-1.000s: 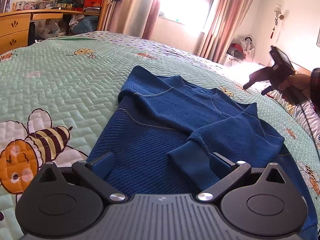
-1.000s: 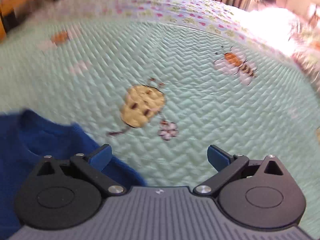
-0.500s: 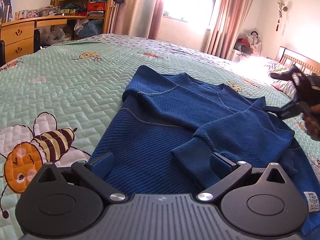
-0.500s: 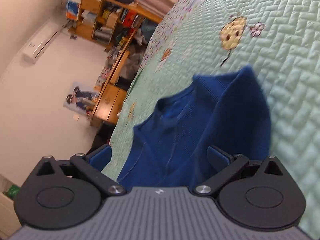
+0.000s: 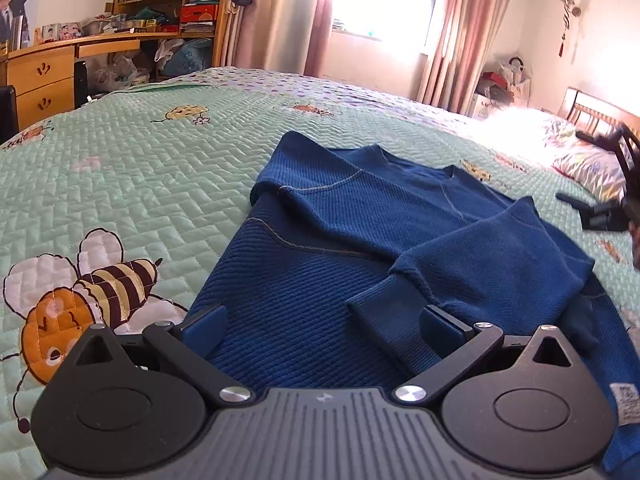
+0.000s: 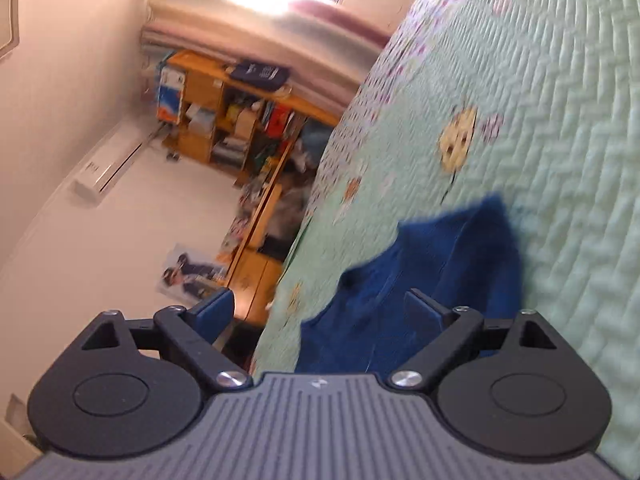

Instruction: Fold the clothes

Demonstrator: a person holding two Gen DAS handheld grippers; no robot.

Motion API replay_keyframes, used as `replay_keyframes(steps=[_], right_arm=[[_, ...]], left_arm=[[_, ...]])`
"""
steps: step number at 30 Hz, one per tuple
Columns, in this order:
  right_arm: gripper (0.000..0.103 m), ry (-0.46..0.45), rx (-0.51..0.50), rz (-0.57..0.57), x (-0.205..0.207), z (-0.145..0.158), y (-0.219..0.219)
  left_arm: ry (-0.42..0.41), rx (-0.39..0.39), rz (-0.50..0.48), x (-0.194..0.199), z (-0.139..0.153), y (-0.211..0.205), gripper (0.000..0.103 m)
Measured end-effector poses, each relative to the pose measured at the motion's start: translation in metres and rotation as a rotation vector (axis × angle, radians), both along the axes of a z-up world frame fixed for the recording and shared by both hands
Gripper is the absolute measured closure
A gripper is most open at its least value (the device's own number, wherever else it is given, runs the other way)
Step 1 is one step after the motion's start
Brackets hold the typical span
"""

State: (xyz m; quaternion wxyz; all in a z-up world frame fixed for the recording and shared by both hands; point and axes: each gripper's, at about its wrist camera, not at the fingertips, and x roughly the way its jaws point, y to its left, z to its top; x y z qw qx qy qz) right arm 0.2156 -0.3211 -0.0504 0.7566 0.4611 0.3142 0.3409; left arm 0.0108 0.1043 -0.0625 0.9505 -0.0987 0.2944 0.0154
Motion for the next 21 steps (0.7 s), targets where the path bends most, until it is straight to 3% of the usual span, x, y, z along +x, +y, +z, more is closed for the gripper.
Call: replay_keyframes(steps=[2, 3, 5, 7, 8, 9, 10, 13, 17, 20, 21], right_arm=[[0.011, 0.09, -0.119, -0.039, -0.007, -0.017, 0.001], [0.019, 0.154, -0.197, -0.069, -0.005, -0.027, 0.0], [0.05, 0.16, -0.249, -0.152, -0.003, -0.038, -0.008], [0.038, 0.125, -0.305, -0.227, -0.005, -0.029, -0.007], [0.023, 0.094, -0.297, -0.216, -0.007, -0.023, -0.007], [0.02, 0.063, -0.292, -0.203, -0.009, -0.018, -0.006], [0.02, 0.032, -0.322, -0.172, -0.009, -0.011, -0.002], [0.02, -0.061, -0.542, -0.105, -0.001, 0.011, 0.016], [0.02, -0.109, -0.514, 0.004, 0.024, 0.024, 0.033], [0.02, -0.109, -0.517, 0.151, 0.043, 0.028, 0.066], [0.02, -0.079, -0.547, 0.149, 0.051, 0.022, 0.069]], left_arm=[[-0.001, -0.008, 0.013, -0.002, 0.006, 0.0, 0.001], [-0.001, -0.005, 0.018, -0.002, 0.009, 0.0, 0.001], [-0.012, 0.017, 0.028, -0.005, 0.016, -0.001, 0.001], [-0.023, 0.04, 0.041, -0.009, 0.021, 0.001, 0.001], [-0.024, 0.045, 0.049, -0.01, 0.023, 0.002, 0.001], [-0.022, 0.044, 0.054, -0.01, 0.024, 0.004, 0.001], [-0.019, 0.036, 0.059, -0.009, 0.024, 0.005, 0.001], [-0.011, 0.012, 0.061, -0.004, 0.027, 0.007, 0.001], [-0.02, 0.036, 0.043, 0.001, 0.03, 0.001, 0.001], [-0.023, 0.054, 0.026, 0.007, 0.035, -0.001, 0.001], [-0.029, 0.06, 0.029, 0.009, 0.038, 0.001, 0.001]])
